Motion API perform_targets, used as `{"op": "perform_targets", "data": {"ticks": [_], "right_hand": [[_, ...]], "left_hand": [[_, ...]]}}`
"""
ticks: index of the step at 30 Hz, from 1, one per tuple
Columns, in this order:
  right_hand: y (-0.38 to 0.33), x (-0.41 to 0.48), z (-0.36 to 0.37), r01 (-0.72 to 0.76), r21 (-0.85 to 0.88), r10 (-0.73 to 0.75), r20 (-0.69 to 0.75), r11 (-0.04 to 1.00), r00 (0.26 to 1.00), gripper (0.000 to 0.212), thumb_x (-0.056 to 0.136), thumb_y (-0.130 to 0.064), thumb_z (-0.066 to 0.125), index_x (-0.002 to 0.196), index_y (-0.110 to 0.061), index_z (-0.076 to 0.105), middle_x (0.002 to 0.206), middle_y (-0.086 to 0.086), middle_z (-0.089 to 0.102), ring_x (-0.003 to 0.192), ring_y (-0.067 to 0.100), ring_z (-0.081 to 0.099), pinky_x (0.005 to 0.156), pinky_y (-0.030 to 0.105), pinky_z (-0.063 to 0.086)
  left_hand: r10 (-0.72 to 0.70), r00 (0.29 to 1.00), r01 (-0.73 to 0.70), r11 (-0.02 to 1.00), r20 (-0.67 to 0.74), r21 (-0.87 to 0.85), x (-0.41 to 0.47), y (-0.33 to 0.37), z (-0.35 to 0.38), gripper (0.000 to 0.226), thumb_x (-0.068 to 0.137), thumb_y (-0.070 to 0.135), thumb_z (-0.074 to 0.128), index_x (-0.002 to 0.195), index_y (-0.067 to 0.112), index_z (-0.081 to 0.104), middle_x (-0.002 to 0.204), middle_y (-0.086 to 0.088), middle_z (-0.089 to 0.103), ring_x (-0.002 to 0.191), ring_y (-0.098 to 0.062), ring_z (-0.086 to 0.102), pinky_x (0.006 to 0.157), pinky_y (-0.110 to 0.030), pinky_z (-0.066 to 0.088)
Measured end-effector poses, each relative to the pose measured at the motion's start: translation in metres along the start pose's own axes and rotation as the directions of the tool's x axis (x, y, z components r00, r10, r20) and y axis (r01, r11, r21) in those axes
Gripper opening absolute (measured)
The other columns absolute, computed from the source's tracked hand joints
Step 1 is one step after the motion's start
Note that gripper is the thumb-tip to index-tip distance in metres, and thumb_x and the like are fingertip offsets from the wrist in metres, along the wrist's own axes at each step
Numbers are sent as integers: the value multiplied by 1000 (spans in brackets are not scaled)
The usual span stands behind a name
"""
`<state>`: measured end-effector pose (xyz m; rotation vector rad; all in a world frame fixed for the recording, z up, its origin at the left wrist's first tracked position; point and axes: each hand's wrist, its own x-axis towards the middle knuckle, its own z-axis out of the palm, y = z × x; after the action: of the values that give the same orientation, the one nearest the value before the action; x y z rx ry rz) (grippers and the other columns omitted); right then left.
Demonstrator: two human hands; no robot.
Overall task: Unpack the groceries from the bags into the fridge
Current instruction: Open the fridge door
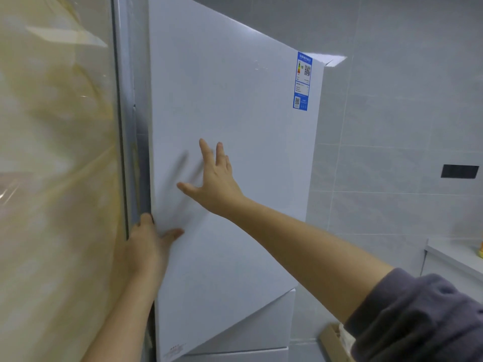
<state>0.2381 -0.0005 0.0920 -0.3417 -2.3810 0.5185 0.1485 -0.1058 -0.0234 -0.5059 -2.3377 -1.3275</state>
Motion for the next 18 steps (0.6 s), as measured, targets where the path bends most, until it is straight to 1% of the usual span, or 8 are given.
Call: {"op": "perform_targets", "data": {"ticks": [4,5,8,10,13,15,17,18], "right_hand": [[-20,-19,-2,-13,27,13,2,1000,1000,104,88,-49,66,154,-34,-13,162,4,-21,150,31,-11,114,63,23],[-25,-23,-3,-18,34,18,-3,999,1000,105,87,-50,66,154,-33,-14,162,5,-20,150,31,-10,114,63,23],[-36,-35,-6,-52,48,54,-27,997,998,108,86,-53,65,154,-31,-17,162,8,-20,150,35,-10,114,63,24],[-41,-43,-10,-87,40,89,-49,995,995,109,87,-54,64,153,-28,-18,161,9,-22,149,36,-12,113,62,25],[-43,-56,-14,-120,-18,117,-92,993,989,110,88,-53,64,152,-26,-21,161,9,-23,149,37,-10,111,60,31],[-41,-67,-19,-131,-31,126,-119,991,985,109,89,-50,63,152,-26,-22,161,9,-22,149,38,-8,109,56,35],[-41,-76,-25,-136,-30,131,-129,990,983,106,90,-44,61,152,-24,-22,161,10,-21,149,39,-7,105,51,38],[-39,-81,-29,-140,-35,134,-133,990,982,105,89,-41,61,152,-23,-22,161,11,-20,149,41,-6,104,50,39]], "left_hand": [[52,999,-53,998,12,40,-28,11,-16,49,81,47,73,97,7,49,93,-12,62,71,-25,53,49,-32,33],[68,997,-69,996,20,59,-35,14,-20,49,82,50,70,97,8,49,91,-9,62,70,-24,54,49,-32,35],[150,988,-153,980,33,130,-57,22,-30,51,85,55,63,98,8,50,87,-6,61,71,-26,60,57,-36,47],[196,980,-197,971,21,136,-72,26,-34,51,85,56,62,96,7,50,86,-5,62,70,-25,61,59,-34,48],[229,973,-231,966,33,118,-91,29,-36,51,85,57,61,96,8,50,84,-5,62,69,-25,61,61,-37,53],[250,967,-253,959,44,128,-103,31,-33,51,85,58,61,98,9,51,84,-4,62,70,-23,61,61,-37,54],[305,952,-307,944,36,119,-113,33,-32,49,84,56,64,95,9,52,79,-1,59,64,-19,57,54,-30,49],[347,938,-348,933,29,91,-118,34,-32,47,83,53,66,91,9,51,73,1,55,59,-17,51,49,-25,41]]}}
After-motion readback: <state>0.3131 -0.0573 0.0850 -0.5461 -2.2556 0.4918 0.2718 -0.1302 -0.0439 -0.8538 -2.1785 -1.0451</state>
